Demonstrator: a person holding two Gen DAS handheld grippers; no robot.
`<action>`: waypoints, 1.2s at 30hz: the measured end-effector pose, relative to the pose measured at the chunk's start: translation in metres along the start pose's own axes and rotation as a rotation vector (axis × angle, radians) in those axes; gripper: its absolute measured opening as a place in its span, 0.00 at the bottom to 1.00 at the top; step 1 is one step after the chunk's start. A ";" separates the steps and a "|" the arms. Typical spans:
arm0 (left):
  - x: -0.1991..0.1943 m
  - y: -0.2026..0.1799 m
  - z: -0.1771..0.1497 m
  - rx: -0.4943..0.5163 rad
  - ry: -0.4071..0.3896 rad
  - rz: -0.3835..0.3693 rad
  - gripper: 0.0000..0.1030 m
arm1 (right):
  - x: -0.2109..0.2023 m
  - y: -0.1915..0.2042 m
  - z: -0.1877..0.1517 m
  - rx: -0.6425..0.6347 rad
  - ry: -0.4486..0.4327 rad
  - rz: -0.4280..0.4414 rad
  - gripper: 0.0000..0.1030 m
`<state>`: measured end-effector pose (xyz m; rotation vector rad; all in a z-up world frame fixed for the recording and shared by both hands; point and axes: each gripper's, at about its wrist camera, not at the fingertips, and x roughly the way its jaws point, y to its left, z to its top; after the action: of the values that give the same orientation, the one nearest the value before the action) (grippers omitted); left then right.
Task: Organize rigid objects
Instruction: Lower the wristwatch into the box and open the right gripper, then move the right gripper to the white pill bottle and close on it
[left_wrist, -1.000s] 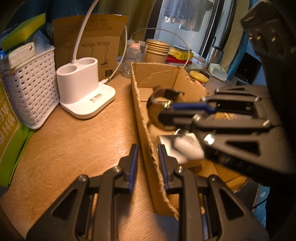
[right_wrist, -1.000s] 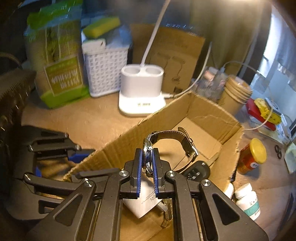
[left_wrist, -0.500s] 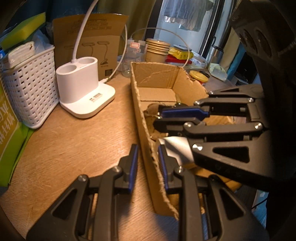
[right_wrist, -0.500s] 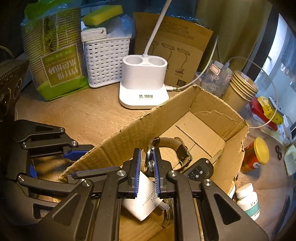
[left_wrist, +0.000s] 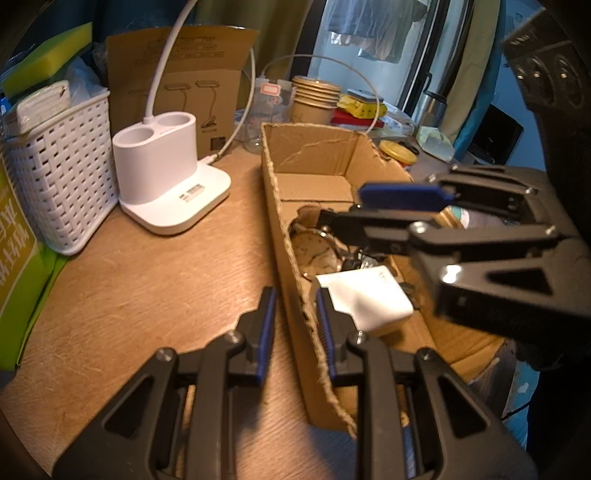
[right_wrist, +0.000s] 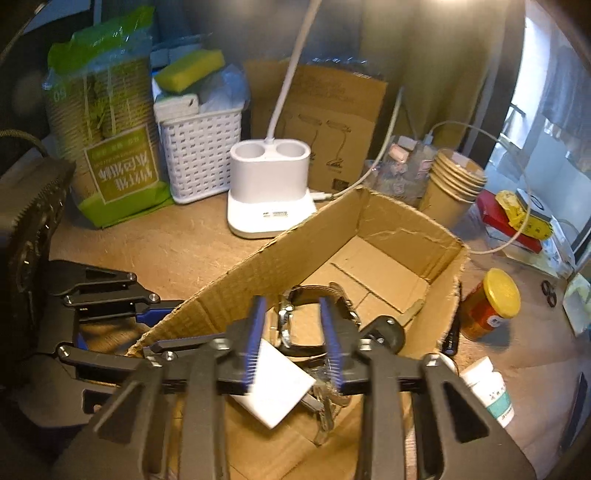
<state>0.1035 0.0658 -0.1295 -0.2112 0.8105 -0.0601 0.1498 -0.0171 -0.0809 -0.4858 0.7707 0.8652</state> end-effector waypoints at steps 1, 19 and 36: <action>0.000 0.000 0.000 0.000 0.000 0.000 0.22 | -0.004 -0.003 0.000 0.007 -0.009 -0.005 0.33; 0.000 0.000 0.000 0.000 0.000 0.000 0.23 | -0.063 -0.058 -0.024 0.159 -0.122 -0.115 0.41; 0.000 0.000 0.000 0.000 0.000 0.000 0.23 | -0.058 -0.123 -0.074 0.357 -0.090 -0.264 0.48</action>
<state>0.1034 0.0661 -0.1298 -0.2109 0.8101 -0.0600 0.1971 -0.1641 -0.0744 -0.2225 0.7391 0.4864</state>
